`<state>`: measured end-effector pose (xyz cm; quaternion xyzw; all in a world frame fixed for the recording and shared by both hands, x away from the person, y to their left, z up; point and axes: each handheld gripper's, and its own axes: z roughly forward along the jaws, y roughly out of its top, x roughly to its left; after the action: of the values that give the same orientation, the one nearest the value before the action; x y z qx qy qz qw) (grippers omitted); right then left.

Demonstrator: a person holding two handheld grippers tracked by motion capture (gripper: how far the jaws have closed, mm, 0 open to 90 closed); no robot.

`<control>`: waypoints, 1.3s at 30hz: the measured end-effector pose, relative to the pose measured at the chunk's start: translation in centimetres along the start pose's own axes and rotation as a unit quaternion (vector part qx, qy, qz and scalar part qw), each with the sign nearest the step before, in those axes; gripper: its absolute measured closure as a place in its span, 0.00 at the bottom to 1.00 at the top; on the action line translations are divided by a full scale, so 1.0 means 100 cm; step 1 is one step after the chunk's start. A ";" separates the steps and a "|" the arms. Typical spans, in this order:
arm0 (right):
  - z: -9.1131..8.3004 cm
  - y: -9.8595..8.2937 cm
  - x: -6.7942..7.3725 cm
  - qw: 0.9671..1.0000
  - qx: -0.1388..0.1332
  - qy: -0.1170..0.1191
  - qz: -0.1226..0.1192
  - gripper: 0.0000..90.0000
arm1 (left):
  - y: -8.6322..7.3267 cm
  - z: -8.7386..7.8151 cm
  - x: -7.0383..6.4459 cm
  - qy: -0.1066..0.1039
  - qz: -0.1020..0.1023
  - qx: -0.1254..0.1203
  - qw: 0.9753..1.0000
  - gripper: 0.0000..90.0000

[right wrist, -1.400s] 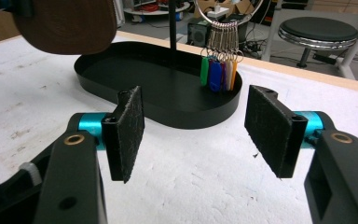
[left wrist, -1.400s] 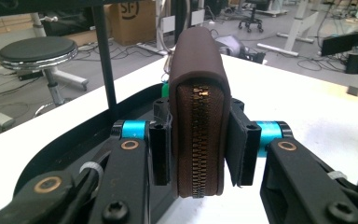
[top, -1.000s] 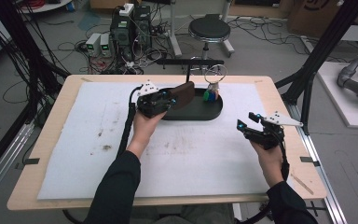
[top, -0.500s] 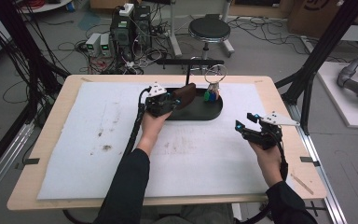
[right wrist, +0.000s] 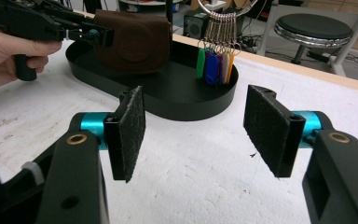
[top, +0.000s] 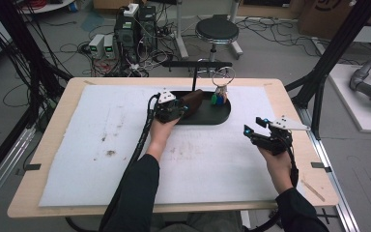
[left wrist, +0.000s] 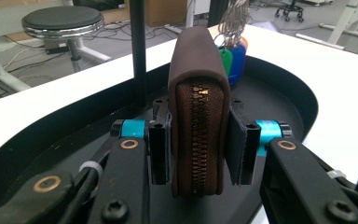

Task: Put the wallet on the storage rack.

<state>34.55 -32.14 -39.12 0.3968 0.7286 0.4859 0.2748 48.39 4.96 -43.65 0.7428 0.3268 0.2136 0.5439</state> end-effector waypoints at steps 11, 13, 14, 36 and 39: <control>0.000 -0.001 -0.001 1.000 0.003 0.001 0.000 0.44 | -0.002 0.000 0.003 -0.003 -0.007 0.007 1.000 0.71; 0.000 -0.001 -0.001 1.000 0.002 0.001 -0.002 0.44 | -0.002 0.000 0.003 -0.004 -0.007 0.009 1.000 0.70; 0.000 -0.001 -0.001 1.000 0.002 0.001 -0.002 0.44 | -0.002 0.000 0.003 -0.004 -0.005 0.010 1.000 0.69; 0.002 -0.001 0.001 1.000 0.007 -0.001 -0.007 0.44 | 0.024 -0.042 -0.009 0.014 0.037 0.056 0.998 0.30; 0.003 -0.001 0.002 1.000 0.008 -0.001 -0.010 0.44 | 0.026 -0.058 -0.012 0.014 0.042 0.049 0.998 0.30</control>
<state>34.68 -31.85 -39.33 0.3927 0.7358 0.4769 0.2773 44.30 7.43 -39.33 0.7782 0.3132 0.2306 0.4930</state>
